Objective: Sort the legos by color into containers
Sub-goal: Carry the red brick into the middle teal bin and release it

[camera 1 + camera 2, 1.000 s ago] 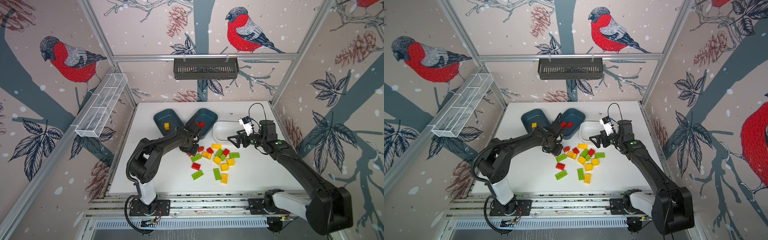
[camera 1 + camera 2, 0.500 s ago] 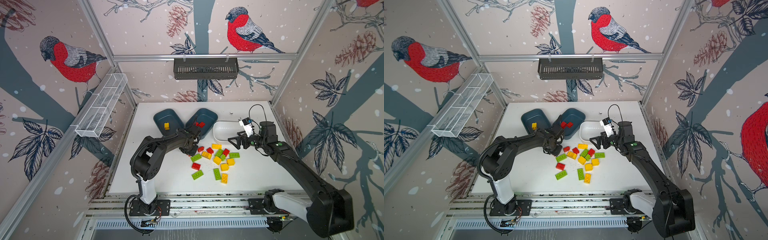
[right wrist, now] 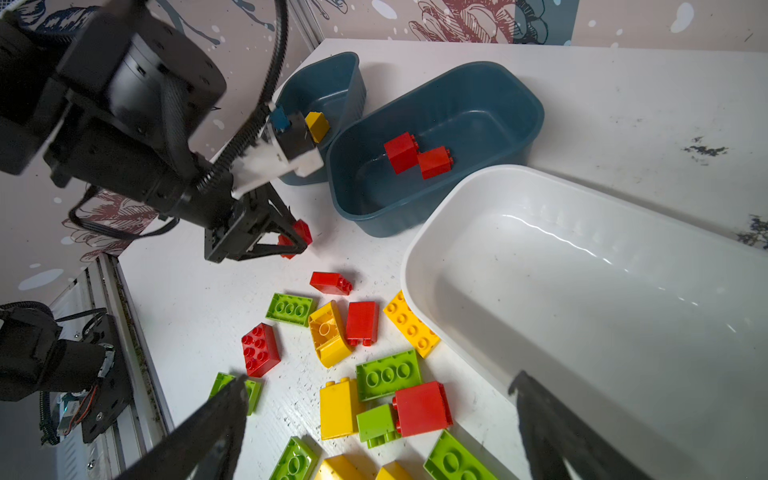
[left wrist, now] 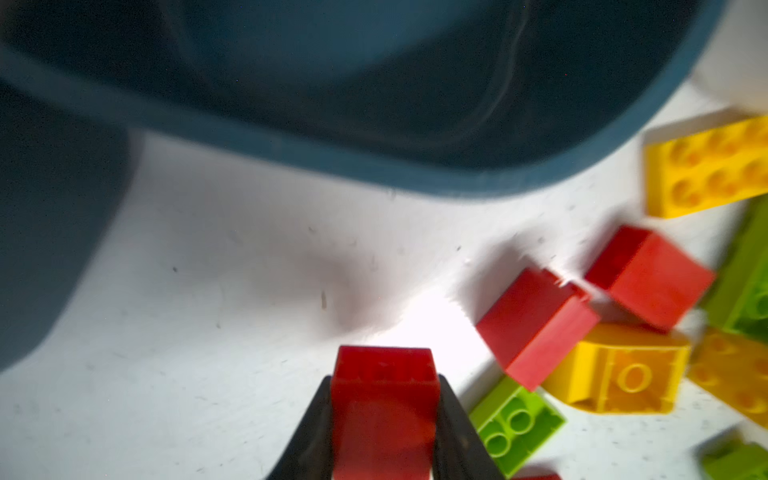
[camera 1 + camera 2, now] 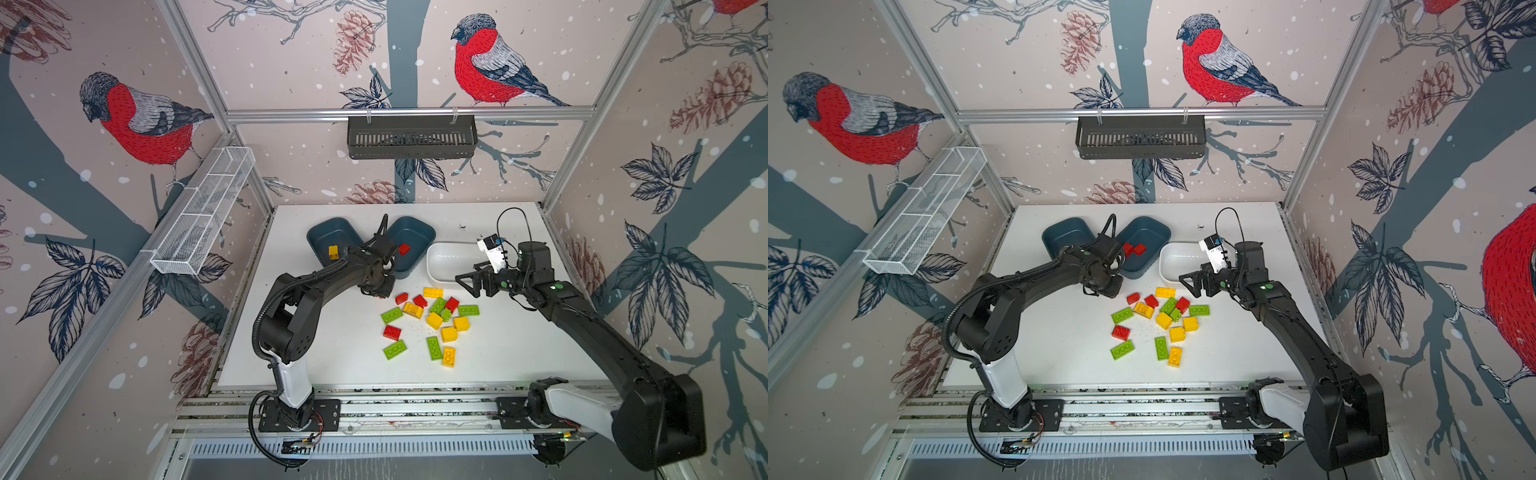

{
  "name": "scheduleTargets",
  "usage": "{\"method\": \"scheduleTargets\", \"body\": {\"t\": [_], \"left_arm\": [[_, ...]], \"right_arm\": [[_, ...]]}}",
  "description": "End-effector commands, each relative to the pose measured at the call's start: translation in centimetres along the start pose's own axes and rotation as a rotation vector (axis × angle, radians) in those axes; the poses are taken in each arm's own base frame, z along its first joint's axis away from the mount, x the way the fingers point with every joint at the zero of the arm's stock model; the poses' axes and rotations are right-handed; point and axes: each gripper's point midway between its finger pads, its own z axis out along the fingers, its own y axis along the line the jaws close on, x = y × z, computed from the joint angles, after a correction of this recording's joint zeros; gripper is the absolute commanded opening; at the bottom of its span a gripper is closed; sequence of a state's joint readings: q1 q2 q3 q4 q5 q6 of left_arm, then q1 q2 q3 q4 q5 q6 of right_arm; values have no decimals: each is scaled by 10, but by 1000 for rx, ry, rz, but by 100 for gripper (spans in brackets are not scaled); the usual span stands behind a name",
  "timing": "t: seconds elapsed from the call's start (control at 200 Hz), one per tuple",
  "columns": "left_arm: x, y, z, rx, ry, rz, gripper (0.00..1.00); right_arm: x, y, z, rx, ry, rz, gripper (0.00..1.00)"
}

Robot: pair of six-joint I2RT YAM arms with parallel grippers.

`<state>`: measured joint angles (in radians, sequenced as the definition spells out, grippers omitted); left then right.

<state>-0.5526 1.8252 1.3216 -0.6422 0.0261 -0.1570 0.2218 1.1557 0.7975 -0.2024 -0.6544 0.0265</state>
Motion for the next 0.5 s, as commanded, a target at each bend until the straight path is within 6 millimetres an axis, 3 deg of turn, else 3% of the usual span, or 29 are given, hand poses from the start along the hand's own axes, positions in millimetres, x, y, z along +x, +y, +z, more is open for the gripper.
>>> {"method": "scheduleTargets", "body": {"t": [0.0, 0.105, 0.3, 0.42, 0.495], "left_arm": [[-30, -9, -18, 45, -54, 2, 27], [-67, -11, -26, 70, -121, -6, 27], [-118, -16, -11, 95, -178, -26, 27], [-129, -9, 8, 43, -161, -27, 29], [-131, -3, 18, 7, -142, -19, 38]], "right_arm": [[-11, 1, 0, 0, -25, -25, 100], [-15, -1, 0, 5, -33, -32, 99], [-21, -4, 2, 11, -46, -36, 99], [-23, -5, 2, 17, -48, -42, 99], [-24, -6, 2, 22, -49, -47, 99]]}}
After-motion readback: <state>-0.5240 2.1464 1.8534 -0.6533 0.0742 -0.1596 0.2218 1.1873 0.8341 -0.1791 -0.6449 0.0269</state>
